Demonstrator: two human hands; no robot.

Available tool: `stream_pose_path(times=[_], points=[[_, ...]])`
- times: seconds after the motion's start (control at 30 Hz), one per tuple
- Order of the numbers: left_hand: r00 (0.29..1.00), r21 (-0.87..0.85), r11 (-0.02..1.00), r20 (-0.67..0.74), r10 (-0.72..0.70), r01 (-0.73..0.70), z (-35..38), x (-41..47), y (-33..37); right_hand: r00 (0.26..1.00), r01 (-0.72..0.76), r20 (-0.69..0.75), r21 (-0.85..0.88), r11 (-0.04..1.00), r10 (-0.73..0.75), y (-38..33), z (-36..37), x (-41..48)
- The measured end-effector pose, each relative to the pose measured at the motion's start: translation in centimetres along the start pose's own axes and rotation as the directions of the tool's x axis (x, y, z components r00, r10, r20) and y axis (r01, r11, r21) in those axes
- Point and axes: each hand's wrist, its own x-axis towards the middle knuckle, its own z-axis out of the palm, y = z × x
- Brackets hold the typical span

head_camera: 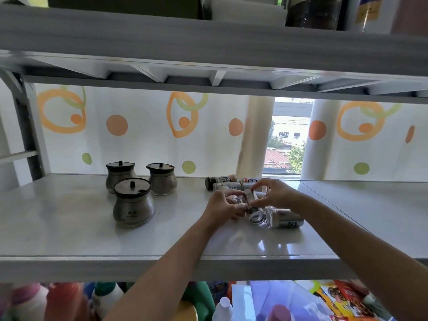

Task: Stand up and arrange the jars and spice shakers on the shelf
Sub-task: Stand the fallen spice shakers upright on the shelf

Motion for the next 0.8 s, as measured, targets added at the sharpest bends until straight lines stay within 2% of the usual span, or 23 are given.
stream_pose_path(times=[0.17, 0.33, 0.43, 0.53, 0.63, 0.7, 0.8], points=[[0.988, 0.072, 0.988, -0.051, 0.143, -0.139, 0.2, -0.2, 0.2, 0.988, 0.078, -0.132, -0.035, 0.996, -0.082, 1.2, 0.7, -0.3], [0.965, 0.193, 0.957, -0.103, 0.241, -0.218, 0.4, -0.5, 0.5, 0.948, 0.214, -0.212, -0.123, 0.969, -0.236, 1.3, 1.4, -0.6], [0.946, 0.258, 0.924, -0.089, 0.312, -0.28, 0.5, -0.7, 0.5, 0.93, 0.229, -0.24, -0.217, 0.949, -0.279, 1.6, 1.9, -0.7], [0.936, 0.275, 0.911, -0.086, 0.342, -0.307, 0.6, -0.8, 0.4, 0.927, 0.221, -0.253, -0.228, 0.948, -0.277, 1.7, 2.0, -0.6], [0.931, 0.301, 0.906, -0.118, 0.345, -0.298, 0.8, -0.7, 0.3, 0.934, 0.208, -0.249, -0.206, 0.956, -0.256, 1.8, 1.9, -0.7], [0.918, 0.371, 0.894, -0.203, 0.341, -0.25, 0.7, -0.8, 0.4, 0.942, 0.189, -0.253, -0.138, 0.972, -0.219, 2.0, 1.2, -1.0], [0.829, 0.468, 0.841, -0.329, 0.452, -0.273, 0.5, -1.2, 0.7, 0.938, 0.116, -0.338, 0.092, 0.989, -0.079, 2.6, -0.6, -2.0]])
